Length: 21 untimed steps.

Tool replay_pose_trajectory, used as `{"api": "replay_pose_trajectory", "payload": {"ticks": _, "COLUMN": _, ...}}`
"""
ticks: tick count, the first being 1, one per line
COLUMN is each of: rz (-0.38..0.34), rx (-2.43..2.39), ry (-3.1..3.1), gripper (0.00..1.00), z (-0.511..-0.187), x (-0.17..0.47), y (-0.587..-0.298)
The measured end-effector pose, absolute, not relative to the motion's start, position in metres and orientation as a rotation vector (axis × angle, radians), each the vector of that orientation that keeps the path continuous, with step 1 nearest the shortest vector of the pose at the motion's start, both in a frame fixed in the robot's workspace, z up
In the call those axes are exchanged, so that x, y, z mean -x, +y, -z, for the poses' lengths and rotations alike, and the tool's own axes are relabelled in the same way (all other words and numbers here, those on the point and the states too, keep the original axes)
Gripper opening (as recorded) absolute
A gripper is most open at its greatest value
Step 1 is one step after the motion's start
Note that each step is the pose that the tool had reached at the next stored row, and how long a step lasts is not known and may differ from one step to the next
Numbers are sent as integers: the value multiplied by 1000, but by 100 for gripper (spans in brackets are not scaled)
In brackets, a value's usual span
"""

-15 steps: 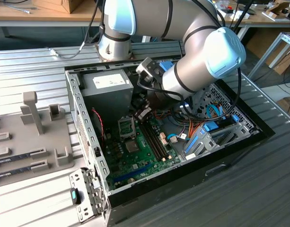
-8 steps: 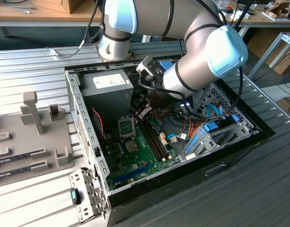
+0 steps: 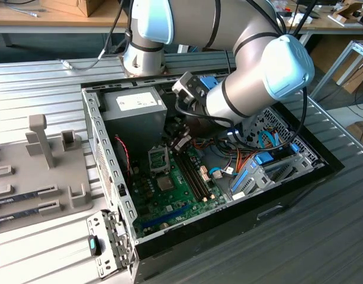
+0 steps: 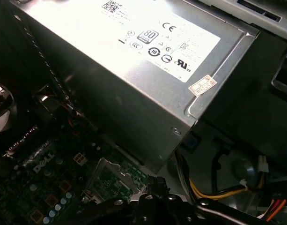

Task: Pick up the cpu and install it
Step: 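Close the cpu cover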

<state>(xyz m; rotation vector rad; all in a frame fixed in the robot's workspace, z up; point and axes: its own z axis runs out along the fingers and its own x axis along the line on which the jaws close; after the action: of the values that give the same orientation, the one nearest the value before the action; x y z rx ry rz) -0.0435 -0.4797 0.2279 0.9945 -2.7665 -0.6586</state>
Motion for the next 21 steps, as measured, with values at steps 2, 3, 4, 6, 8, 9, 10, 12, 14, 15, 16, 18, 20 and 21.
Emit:
{"api": "replay_pose_trajectory", "payload": {"ticks": 2, "rz": 660, "rx": -1003, "ry": -2762, "gripper": 11, "z": -229, "x": 44, "y": -481}}
{"api": "replay_pose_trajectory", "payload": {"ticks": 3, "rz": 661, "rx": -1005, "ry": -2761, "gripper": 11, "z": -229, "x": 44, "y": -481}}
{"api": "replay_pose_trajectory", "payload": {"ticks": 4, "rz": 662, "rx": -1006, "ry": -2761, "gripper": 11, "z": -229, "x": 44, "y": -482}}
{"api": "replay_pose_trajectory", "payload": {"ticks": 6, "rz": 666, "rx": -1010, "ry": -2759, "gripper": 11, "z": -231, "x": 44, "y": -482}}
{"api": "replay_pose_trajectory", "payload": {"ticks": 8, "rz": 672, "rx": -1012, "ry": -2758, "gripper": 11, "z": -232, "x": 44, "y": -482}}
{"api": "replay_pose_trajectory", "payload": {"ticks": 9, "rz": 673, "rx": -1013, "ry": -2757, "gripper": 11, "z": -232, "x": 44, "y": -483}}
{"api": "replay_pose_trajectory", "payload": {"ticks": 10, "rz": 674, "rx": -1014, "ry": -2757, "gripper": 11, "z": -233, "x": 44, "y": -483}}
{"api": "replay_pose_trajectory", "payload": {"ticks": 12, "rz": 688, "rx": -1018, "ry": -2755, "gripper": 11, "z": -234, "x": 44, "y": -485}}
{"api": "replay_pose_trajectory", "payload": {"ticks": 14, "rz": 724, "rx": -1018, "ry": -2745, "gripper": 11, "z": -235, "x": 38, "y": -490}}
{"api": "replay_pose_trajectory", "payload": {"ticks": 15, "rz": 729, "rx": -1015, "ry": -2739, "gripper": 11, "z": -233, "x": 35, "y": -490}}
{"api": "replay_pose_trajectory", "payload": {"ticks": 16, "rz": 730, "rx": -1013, "ry": -2738, "gripper": 11, "z": -232, "x": 34, "y": -489}}
{"api": "replay_pose_trajectory", "payload": {"ticks": 18, "rz": 731, "rx": -1010, "ry": -2734, "gripper": 11, "z": -229, "x": 33, "y": -489}}
{"api": "replay_pose_trajectory", "payload": {"ticks": 20, "rz": 733, "rx": -1005, "ry": -2733, "gripper": 11, "z": -223, "x": 33, "y": -487}}
{"api": "replay_pose_trajectory", "payload": {"ticks": 21, "rz": 734, "rx": -996, "ry": -2735, "gripper": 11, "z": -219, "x": 33, "y": -484}}
